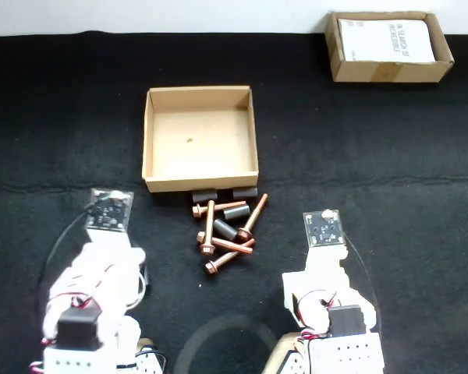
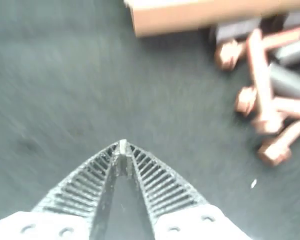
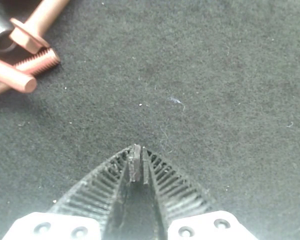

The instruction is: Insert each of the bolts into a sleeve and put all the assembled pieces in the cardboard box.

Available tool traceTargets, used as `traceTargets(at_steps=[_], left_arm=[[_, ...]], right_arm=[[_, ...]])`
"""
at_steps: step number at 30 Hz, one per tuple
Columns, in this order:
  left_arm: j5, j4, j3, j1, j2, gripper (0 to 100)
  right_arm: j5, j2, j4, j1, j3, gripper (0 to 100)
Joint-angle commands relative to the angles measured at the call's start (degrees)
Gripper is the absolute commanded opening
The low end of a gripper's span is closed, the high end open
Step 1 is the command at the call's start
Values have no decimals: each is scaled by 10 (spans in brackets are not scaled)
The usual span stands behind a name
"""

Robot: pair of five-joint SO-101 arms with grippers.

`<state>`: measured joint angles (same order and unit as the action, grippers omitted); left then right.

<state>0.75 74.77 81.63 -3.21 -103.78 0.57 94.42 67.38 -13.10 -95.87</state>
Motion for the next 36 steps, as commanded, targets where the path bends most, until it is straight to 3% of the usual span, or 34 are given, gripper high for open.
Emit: traceTargets(at_steps=[1, 3, 12, 22, 25, 29, 36], left_arm=[[2, -7, -98, -7, -2, 13], [2, 5, -140, -7, -2, 13], [1, 199, -285, -4, -2, 14], [0, 200, -317, -34, 10, 14], [1, 167, -338, -74, 76, 14], [2, 156, -456, -88, 229, 14], [4, 271, -711, -91, 483, 14]], right_arm=[[3, 3, 2, 7, -51, 8], [3, 3, 2, 7, -51, 8], [3, 3, 2, 7, -51, 8], [3, 3, 2, 7, -51, 8], [3, 3, 2, 7, -51, 8], [3, 3, 2, 7, -51, 8], [3, 3, 2, 7, -51, 8]])
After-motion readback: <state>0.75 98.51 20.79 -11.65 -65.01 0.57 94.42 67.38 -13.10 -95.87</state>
